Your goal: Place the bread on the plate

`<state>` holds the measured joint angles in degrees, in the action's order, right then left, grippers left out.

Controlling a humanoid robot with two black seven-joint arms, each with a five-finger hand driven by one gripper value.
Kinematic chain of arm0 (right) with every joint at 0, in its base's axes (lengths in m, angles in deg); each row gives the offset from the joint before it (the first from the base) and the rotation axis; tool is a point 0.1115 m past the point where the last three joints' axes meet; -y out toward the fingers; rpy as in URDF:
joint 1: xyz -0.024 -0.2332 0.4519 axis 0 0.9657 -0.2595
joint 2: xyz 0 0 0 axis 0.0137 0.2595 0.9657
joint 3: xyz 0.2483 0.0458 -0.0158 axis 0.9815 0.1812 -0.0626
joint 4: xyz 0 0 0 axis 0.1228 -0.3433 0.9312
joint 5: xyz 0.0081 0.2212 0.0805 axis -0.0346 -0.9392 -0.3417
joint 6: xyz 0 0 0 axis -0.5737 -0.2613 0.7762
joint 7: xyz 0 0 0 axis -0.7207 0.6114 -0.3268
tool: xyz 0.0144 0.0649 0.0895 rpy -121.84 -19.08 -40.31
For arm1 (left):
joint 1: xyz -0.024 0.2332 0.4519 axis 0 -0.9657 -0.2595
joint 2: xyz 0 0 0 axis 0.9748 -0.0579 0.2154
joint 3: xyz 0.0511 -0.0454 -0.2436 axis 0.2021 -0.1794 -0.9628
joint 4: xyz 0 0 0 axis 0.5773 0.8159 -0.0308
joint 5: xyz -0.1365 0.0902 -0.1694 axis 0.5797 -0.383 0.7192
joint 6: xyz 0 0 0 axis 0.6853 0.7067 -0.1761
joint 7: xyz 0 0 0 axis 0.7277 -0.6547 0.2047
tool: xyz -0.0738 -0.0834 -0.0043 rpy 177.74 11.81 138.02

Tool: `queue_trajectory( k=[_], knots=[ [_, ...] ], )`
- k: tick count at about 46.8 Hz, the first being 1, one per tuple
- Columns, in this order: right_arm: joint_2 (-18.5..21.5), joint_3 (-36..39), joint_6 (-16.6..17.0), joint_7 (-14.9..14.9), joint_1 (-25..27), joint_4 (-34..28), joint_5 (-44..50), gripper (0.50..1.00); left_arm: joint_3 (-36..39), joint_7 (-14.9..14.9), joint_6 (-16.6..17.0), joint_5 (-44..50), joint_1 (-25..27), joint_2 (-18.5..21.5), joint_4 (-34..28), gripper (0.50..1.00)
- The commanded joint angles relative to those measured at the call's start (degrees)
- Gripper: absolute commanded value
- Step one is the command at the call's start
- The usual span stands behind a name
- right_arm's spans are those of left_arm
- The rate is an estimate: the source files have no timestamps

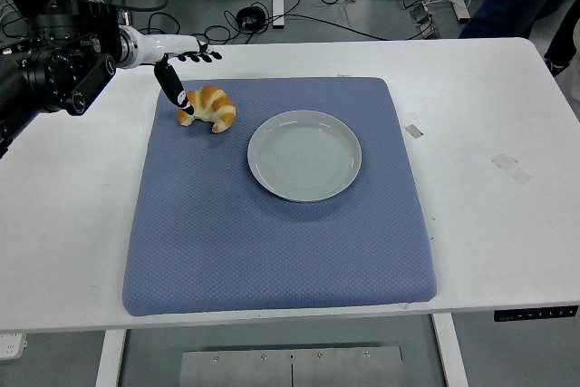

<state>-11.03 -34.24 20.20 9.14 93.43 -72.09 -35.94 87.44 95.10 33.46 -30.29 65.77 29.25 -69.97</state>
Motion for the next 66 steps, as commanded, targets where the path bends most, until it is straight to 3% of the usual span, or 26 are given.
queue_trajectory(
  k=[1,35,45,50,53,64,66],
  knots=[
    [0.0,0.0,-0.05,0.0,0.01,0.0,0.0,1.0,0.01,0.03,0.77,0.06,-1.05,0.0,-0.05,0.971],
    [0.0,0.0,-0.04,0.0,0.01,0.0,0.0,1.0,-0.34,0.3,4.99,0.85,-4.04,-0.96,-0.05,0.969],
    [0.0,0.0,-0.04,0.0,0.01,0.0,0.0,1.0,-0.25,0.38,7.54,0.76,-5.27,-1.14,-0.05,0.965],
    [0.0,0.0,0.04,0.0,0.01,0.0,0.0,1.0,-0.17,0.47,8.95,0.59,-5.71,-1.67,0.03,0.924],
    [0.0,0.0,-0.05,0.0,0.01,0.0,0.0,1.0,-0.08,0.47,10.7,0.24,-6.42,-1.76,0.03,0.863],
    [0.0,0.0,-0.05,0.0,0.01,0.0,0.0,1.0,0.01,0.56,12.81,0.15,-7.03,-1.93,0.12,0.801],
    [0.0,0.0,0.04,0.0,0.01,0.0,0.0,1.0,0.01,0.56,13.86,0.06,-7.03,-1.84,0.12,0.76]
  ],
)
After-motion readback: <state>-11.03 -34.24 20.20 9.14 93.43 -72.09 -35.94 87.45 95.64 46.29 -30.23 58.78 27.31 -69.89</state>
